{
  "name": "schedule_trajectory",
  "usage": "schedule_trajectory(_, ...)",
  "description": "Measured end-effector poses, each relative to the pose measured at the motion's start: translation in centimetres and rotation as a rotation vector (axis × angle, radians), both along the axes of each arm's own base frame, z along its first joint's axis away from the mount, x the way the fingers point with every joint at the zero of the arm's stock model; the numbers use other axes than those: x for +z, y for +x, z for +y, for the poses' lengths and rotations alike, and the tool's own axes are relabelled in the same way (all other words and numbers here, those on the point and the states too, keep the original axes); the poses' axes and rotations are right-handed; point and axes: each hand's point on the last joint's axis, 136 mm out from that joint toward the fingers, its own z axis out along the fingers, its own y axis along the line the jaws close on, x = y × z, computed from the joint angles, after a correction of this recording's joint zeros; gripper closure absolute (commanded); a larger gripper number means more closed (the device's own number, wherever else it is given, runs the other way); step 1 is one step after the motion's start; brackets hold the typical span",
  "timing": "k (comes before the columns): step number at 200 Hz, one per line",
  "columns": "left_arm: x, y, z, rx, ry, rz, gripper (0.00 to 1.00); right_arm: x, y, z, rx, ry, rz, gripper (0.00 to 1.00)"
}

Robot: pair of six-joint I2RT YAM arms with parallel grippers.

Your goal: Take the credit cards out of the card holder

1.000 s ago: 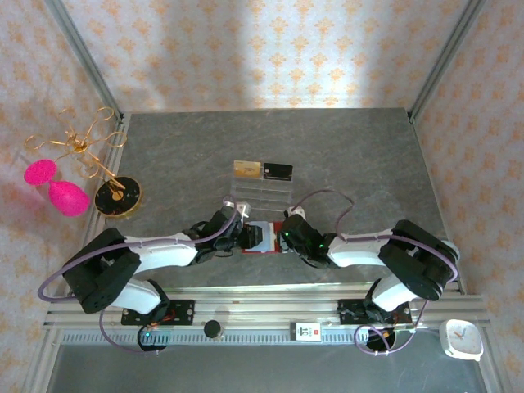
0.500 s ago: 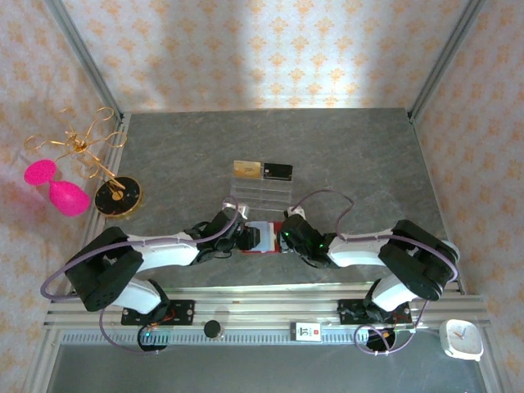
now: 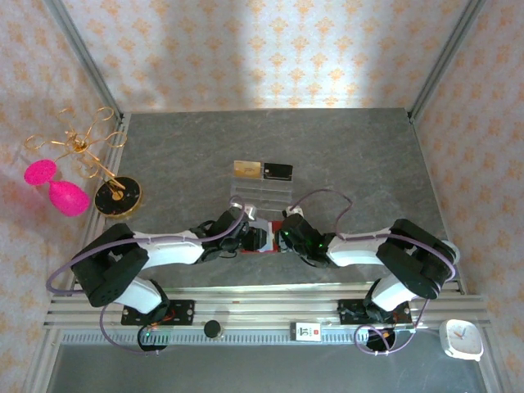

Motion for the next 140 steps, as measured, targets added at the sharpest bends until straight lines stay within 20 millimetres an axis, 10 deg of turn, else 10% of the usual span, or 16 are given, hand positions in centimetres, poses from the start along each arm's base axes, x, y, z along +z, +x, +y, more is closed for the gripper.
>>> schedule_trajectory(84,2.0,0.7,-2.8,-0.045,-0.11,0.006,0.6,3.9,-0.7,-2.7,-0.07,0.082,-0.086,0.46)
schedule_trajectory(140,1.6,1.2,-3.9,-0.038,-0.145,0.029,0.56,4.7,-1.3,-4.1,-0.106,0.11,-0.103,0.41)
